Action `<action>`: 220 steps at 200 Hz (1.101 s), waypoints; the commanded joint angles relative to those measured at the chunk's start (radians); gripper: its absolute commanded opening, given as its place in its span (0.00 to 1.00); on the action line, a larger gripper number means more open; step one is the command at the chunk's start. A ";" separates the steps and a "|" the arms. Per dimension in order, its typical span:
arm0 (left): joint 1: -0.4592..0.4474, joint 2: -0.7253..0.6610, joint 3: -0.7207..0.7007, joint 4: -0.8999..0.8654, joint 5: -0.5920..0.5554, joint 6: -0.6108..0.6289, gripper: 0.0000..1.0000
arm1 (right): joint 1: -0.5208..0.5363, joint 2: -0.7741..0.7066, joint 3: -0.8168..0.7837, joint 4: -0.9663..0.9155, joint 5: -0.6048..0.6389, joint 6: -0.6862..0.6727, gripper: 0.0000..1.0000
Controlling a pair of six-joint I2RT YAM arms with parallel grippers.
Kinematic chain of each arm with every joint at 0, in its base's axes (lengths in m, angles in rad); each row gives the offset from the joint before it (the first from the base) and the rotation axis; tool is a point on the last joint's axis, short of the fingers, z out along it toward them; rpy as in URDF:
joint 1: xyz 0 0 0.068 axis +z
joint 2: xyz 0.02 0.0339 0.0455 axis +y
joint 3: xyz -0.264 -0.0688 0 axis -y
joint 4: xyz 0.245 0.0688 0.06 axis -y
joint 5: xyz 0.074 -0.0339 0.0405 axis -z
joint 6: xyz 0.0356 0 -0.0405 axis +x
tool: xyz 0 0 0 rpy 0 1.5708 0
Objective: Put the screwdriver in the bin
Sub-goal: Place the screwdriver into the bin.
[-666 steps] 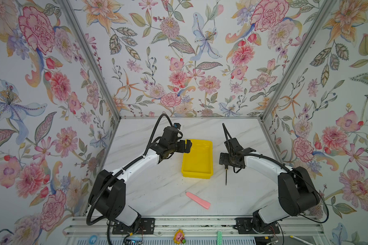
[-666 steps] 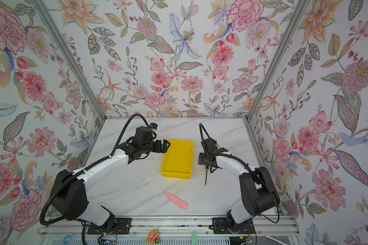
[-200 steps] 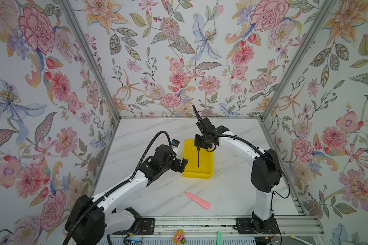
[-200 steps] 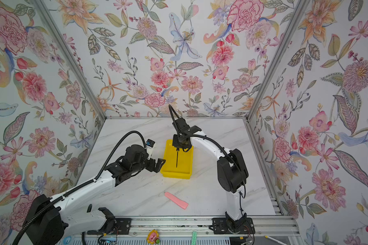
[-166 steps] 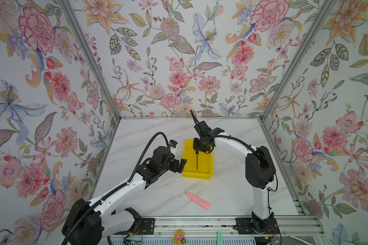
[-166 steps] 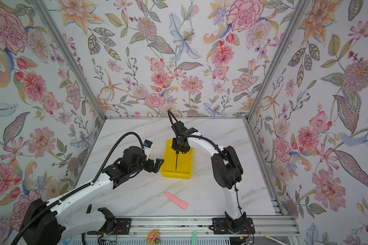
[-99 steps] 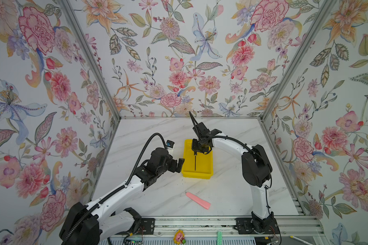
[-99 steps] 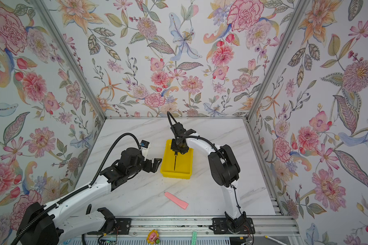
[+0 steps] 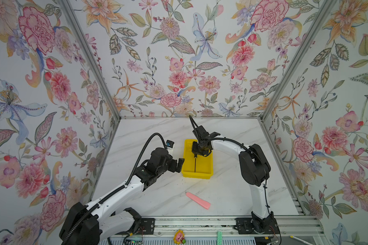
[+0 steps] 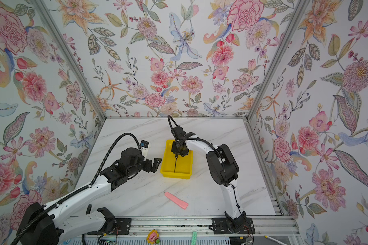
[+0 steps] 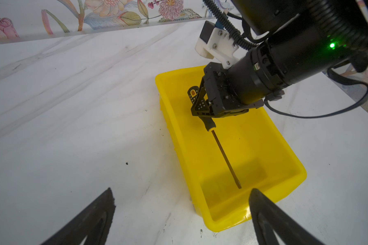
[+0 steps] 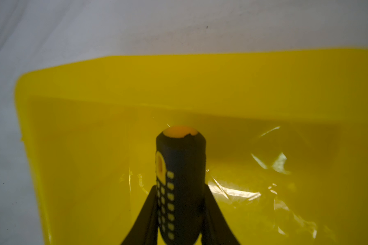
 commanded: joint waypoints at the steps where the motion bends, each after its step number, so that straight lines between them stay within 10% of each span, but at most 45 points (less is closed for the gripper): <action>1: 0.010 -0.021 -0.019 -0.001 -0.031 -0.017 0.99 | 0.002 0.020 -0.021 0.019 0.015 0.032 0.18; 220: 0.011 -0.023 -0.007 0.022 -0.055 0.006 0.99 | 0.045 -0.191 -0.055 0.024 0.096 -0.011 0.60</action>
